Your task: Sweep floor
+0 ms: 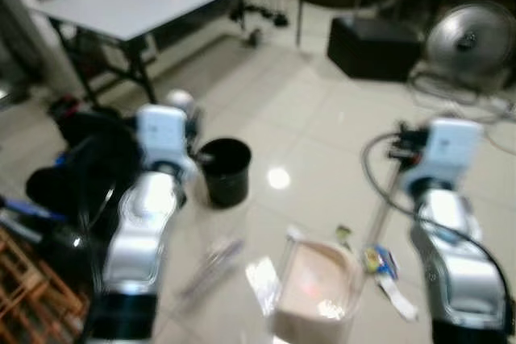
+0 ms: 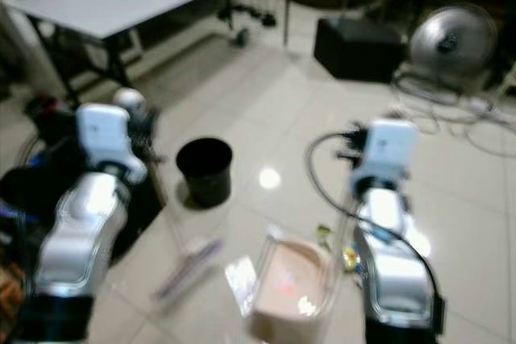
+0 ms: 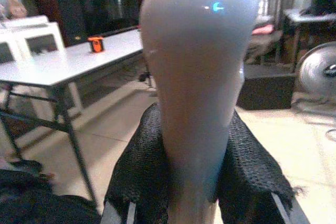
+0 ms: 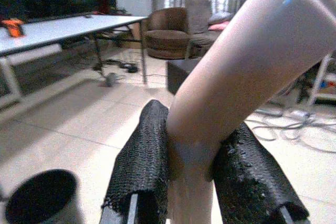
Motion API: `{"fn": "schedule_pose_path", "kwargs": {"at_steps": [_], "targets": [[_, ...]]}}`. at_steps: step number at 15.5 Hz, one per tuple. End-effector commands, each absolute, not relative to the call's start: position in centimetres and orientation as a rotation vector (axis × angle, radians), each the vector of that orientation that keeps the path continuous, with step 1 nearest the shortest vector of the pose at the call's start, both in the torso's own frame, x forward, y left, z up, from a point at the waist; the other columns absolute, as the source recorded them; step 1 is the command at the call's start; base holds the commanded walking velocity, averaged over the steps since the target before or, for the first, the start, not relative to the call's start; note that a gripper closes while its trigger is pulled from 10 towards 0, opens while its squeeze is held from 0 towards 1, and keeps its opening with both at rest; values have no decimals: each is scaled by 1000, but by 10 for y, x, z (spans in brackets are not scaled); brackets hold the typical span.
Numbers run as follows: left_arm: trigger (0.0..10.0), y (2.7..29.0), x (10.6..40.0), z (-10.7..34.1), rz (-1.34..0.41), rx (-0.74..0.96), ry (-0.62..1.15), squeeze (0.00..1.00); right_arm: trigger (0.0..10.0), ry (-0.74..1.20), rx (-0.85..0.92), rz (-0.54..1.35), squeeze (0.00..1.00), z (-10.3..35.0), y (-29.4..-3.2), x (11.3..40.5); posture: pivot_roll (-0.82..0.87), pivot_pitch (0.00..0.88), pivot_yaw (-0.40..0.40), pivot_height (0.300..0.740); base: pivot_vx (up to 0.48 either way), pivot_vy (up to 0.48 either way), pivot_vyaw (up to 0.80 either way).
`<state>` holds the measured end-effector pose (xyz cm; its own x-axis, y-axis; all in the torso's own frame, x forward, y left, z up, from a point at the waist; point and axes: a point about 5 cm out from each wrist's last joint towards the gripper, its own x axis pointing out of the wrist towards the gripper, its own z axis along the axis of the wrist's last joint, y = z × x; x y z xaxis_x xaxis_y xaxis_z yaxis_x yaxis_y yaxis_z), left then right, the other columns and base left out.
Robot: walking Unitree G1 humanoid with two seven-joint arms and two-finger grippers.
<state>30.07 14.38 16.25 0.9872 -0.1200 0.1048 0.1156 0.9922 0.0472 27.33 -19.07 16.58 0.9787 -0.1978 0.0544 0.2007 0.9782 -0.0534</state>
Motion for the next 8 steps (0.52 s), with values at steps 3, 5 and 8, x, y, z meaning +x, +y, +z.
{"fn": "schedule_pose_path", "kwargs": {"at_steps": [3, 5, 8], "targets": [[10000, 154, 300, 173, -82, 59, -164, 0, 10000, -86, -64, -175, 0, 174, -183, 277, -11, 0, -1, 740, 338, 0, 0], [10000, 153, 300, 173, -77, 59, -166, 0, 10000, -84, -66, -172, 0, 174, -184, 279, -10, 0, -5, 740, 337, 0, 0], [10000, 152, 299, 171, -77, 53, -164, 0, 10000, -72, -67, -177, 0, 173, -187, 279, -10, 0, -9, 740, 337, 0, -371]]}}
